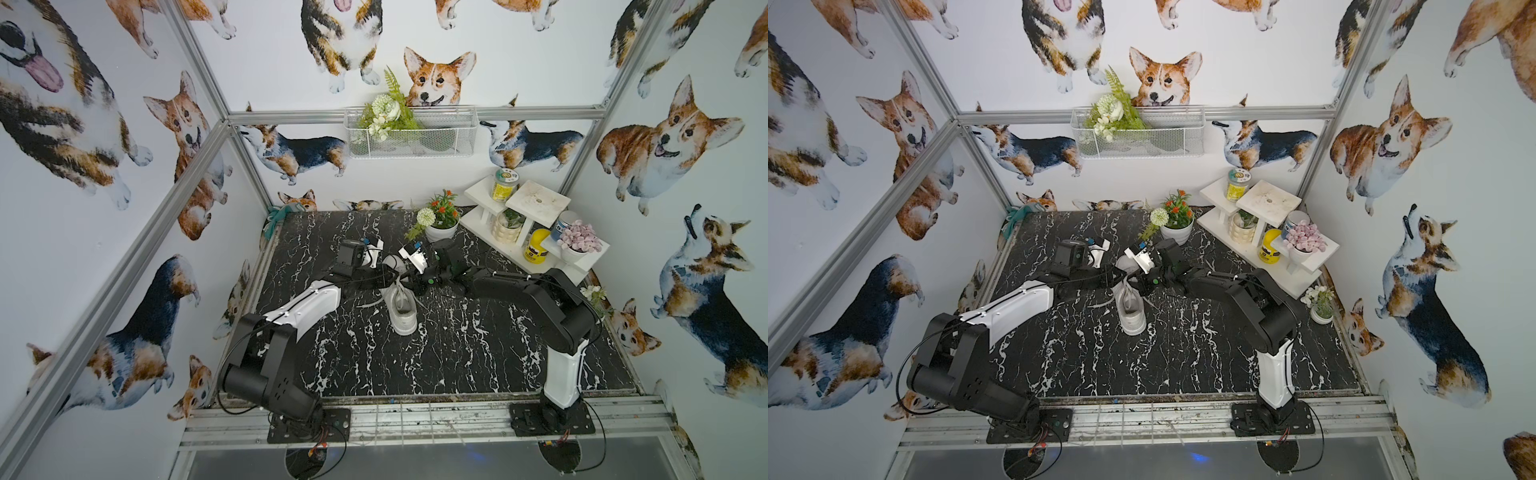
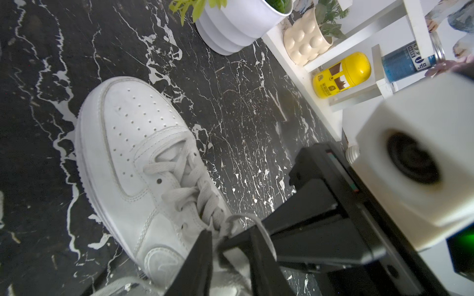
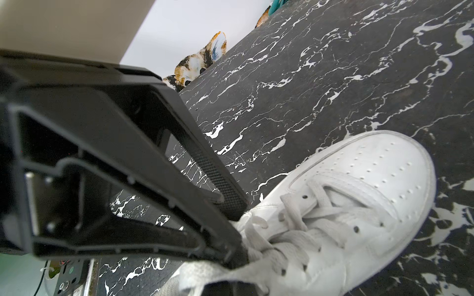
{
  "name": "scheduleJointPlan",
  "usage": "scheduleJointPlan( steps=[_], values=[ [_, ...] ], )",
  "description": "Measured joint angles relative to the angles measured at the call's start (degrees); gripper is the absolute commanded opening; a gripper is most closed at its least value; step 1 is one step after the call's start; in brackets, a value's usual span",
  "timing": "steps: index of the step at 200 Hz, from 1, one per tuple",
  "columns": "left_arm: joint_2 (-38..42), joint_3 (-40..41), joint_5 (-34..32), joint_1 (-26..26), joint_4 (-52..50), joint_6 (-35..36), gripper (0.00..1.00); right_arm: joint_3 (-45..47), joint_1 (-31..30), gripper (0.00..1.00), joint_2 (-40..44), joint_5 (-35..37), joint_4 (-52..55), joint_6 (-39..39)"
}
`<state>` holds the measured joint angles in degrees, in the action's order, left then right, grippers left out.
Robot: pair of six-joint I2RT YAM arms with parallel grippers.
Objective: Tie the shoes
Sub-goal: Cross the shoelace with the shoelace.
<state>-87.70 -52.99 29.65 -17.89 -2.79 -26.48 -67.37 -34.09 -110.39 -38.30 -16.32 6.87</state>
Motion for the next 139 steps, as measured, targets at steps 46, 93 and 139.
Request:
scheduleJointPlan(
  steps=[46,93,139],
  values=[
    [0.3,1.0,-0.1,0.0,0.8,-0.3,0.30,0.0,0.0,0.00,0.0,0.0,0.2,0.0],
    [-0.4,1.0,0.0,-0.5,2.2,-0.9,0.28,0.0,0.0,0.00,0.0,0.2,0.6,0.0],
    [-1.0,2.0,0.4,-0.8,4.9,-2.4,0.27,0.3,0.0,0.00,0.0,0.2,0.5,0.1]
  ],
)
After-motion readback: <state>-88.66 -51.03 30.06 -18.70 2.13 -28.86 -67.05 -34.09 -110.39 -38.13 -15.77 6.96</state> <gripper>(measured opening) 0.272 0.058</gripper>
